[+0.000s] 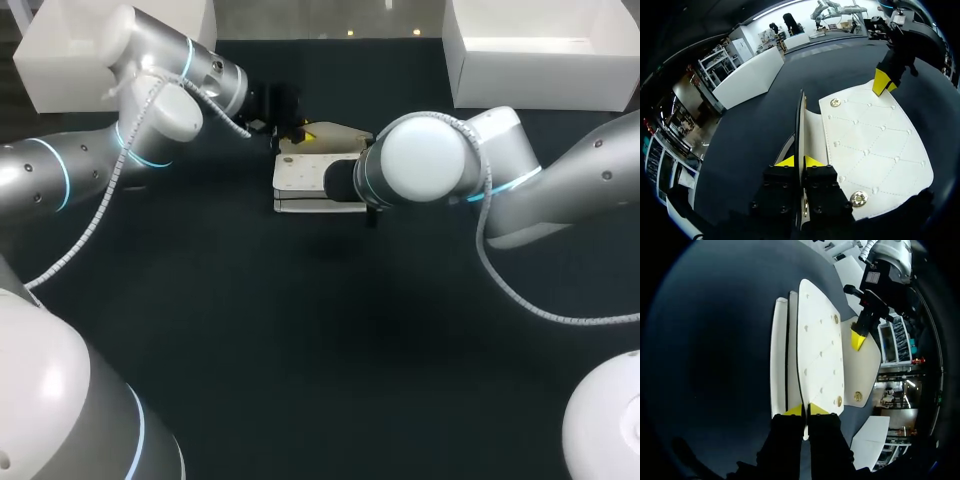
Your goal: Pick up the bag, open it, inspect its contents, close it, and place it on the opposite side
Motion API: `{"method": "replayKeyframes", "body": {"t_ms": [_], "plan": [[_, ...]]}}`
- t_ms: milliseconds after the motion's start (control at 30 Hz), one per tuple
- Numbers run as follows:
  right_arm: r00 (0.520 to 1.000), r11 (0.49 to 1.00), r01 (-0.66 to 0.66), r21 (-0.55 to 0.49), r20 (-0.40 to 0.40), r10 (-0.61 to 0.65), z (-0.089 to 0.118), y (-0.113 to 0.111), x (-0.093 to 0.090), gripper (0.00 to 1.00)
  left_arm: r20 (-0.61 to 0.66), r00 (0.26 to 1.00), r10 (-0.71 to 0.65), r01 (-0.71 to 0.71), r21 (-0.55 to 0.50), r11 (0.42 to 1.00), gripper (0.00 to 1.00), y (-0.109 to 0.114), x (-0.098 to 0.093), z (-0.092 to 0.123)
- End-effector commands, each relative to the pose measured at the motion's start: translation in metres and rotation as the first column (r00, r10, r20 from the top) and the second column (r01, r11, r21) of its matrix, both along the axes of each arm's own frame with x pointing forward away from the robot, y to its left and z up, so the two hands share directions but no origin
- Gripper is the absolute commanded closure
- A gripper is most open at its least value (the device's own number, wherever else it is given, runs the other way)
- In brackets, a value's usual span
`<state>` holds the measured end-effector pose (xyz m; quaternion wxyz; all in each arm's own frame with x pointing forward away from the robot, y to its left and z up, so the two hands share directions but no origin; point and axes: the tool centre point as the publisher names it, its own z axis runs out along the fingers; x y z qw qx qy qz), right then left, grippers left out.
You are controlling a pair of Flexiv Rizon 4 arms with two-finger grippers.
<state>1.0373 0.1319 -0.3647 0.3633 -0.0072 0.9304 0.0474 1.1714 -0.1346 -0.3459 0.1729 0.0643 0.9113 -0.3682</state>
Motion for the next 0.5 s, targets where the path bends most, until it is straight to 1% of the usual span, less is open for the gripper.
{"method": "replayKeyframes", "body": {"t_ms": [33, 67, 100, 133, 167, 300, 500], "plan": [[1.0, 1.0, 0.001, 0.002, 0.006, -0.001, -0.002, 0.0, -0.001, 1.0, -0.012, 1.0, -0.012, 0.012, -0.012, 1.0, 1.0, 0.003, 0.005, 0.005], [1.0, 1.0, 0.003, -0.004, 0.004, -0.003, -0.001, 0.0, -0.001, 1.0, -0.013, 1.0, -0.013, 0.013, -0.013, 1.0, 1.0, 0.003, 0.005, 0.006], [1.0, 1.0, 0.004, -0.007, 0.002, -0.004, 0.0, 0.0, -0.001, 0.88, -0.017, 1.0, -0.015, 0.015, -0.017, 1.0, 1.0, 0.003, 0.005, 0.008], [1.0, 1.0, 0.004, -0.007, 0.001, -0.004, 0.002, 0.001, -0.001, 0.6, -0.023, 1.0, -0.02, 0.02, -0.023, 1.0, 1.0, 0.003, 0.005, 0.01], [1.0, 1.0, 0.006, -0.008, 0.001, -0.006, 0.004, 0.001, -0.002, 0.0, -0.025, 0.999, -0.022, 0.021, -0.025, 0.999, 1.0, 0.003, 0.005, 0.012], [0.999, 1.0, 0.028, -0.013, -0.016, -0.028, 0.012, -0.001, -0.004, 0.0, -0.044, 0.999, -0.029, 0.027, -0.033, 0.999, 1.0, 0.002, 0.007, 0.022], [0.998, 0.999, 0.046, -0.021, -0.031, -0.047, 0.044, -0.003, -0.012, 0.0, -0.043, 0.999, -0.024, 0.023, -0.029, 0.999, 1.0, 0.001, 0.01, 0.043]]}}
